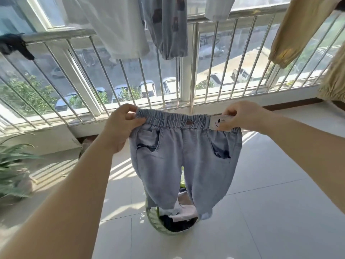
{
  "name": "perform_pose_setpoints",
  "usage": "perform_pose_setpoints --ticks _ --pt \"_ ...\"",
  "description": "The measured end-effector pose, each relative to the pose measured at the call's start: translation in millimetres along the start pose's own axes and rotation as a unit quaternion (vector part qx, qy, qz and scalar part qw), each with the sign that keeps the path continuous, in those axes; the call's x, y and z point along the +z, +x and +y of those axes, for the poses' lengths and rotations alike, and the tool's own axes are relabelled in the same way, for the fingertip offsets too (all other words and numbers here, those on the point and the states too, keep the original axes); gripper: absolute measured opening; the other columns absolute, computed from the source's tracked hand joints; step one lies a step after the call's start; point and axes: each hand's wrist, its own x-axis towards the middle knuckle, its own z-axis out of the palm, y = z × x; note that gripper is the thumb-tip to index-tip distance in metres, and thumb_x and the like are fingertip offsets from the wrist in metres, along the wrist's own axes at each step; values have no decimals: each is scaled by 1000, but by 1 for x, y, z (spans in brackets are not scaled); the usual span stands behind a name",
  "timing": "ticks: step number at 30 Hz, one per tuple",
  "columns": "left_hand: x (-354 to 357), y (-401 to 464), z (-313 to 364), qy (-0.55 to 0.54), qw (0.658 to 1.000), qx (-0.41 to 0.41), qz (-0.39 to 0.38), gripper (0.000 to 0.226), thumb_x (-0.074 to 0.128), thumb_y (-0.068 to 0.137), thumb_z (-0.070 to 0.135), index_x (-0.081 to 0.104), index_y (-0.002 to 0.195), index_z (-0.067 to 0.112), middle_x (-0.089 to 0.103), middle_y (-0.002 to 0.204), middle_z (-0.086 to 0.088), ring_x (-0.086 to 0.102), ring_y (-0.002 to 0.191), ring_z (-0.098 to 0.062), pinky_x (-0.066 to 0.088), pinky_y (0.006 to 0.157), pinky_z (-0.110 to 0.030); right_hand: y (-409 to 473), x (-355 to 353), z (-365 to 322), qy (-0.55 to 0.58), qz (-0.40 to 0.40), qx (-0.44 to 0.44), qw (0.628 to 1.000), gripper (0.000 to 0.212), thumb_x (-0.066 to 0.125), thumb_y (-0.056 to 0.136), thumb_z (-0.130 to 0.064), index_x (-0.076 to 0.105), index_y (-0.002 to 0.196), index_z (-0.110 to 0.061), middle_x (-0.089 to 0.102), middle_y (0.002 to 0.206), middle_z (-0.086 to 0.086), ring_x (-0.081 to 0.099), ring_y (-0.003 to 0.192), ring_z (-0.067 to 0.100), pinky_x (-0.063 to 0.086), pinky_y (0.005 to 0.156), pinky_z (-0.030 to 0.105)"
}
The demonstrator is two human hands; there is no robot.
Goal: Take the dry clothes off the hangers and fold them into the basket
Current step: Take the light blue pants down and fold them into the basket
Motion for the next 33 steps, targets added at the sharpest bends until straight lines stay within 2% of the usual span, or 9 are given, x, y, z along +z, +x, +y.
perform_pose_setpoints --ticks 5,9,14,18,20,25,27,30,33 --pt "-21 -7 -29 22 999 -25 24 23 57 85 -8 48 83 14 62 85 -15 62 72 -27 55 71 -37 5 23 -8 113 0 11 994 18 77 75 -15 65 88 -11 63 78 1 56 70 13 42 57 20" --pt "-33 -12 -46 37 998 -33 46 18 61 84 -3 54 83 13 64 84 -9 62 72 -20 53 61 -24 8 52 -12 174 8 30 984 25 73 80 -21 57 96 -12 60 87 5 58 73 17 49 61 27" --pt "-35 -12 -66 30 991 -87 93 13 61 86 2 55 84 13 62 87 -10 60 72 -22 50 59 -29 13 85 -27 236 148 56 959 39 73 79 -24 51 109 -13 54 93 0 52 78 12 45 69 25" --pt "-21 -18 -68 -64 981 -154 95 14 53 89 -1 51 83 11 61 79 -10 63 56 -15 54 48 -27 13 108 -47 286 216 101 928 48 72 80 -21 48 120 -8 55 106 4 54 91 17 47 80 27" --pt "-10 -25 -65 -115 975 -171 84 15 51 90 -3 52 82 9 62 74 -9 63 48 -12 54 45 -25 11 120 -56 287 210 102 929 48 72 80 -22 49 121 -9 57 107 2 55 96 18 48 85 29" --pt "19 -38 -58 -178 968 -163 70 13 53 89 -4 50 86 8 61 79 -9 61 63 -17 56 55 -28 -1 144 -81 257 180 38 949 33 68 83 -22 58 113 -11 61 100 -1 58 92 16 49 80 28" --pt "26 -41 -58 -190 968 -152 67 9 55 88 -3 50 89 6 62 83 -12 63 68 -20 57 66 -33 -6 151 -89 256 163 3 953 30 67 84 -19 60 113 -13 62 99 -2 59 95 16 51 83 29" --pt "31 -45 -55 -200 970 -123 56 21 58 91 15 56 105 -1 66 93 -17 65 80 -26 57 79 -40 -15 156 -97 272 126 -37 953 31 65 86 -24 61 115 -17 63 96 -6 60 94 13 50 83 25" --pt "31 -52 -51 -234 963 -123 61 40 45 95 39 62 99 4 69 78 -7 67 72 -19 56 75 -34 -22 157 -101 273 75 -81 956 41 72 79 -35 60 115 -21 61 91 -12 59 87 7 50 78 19"
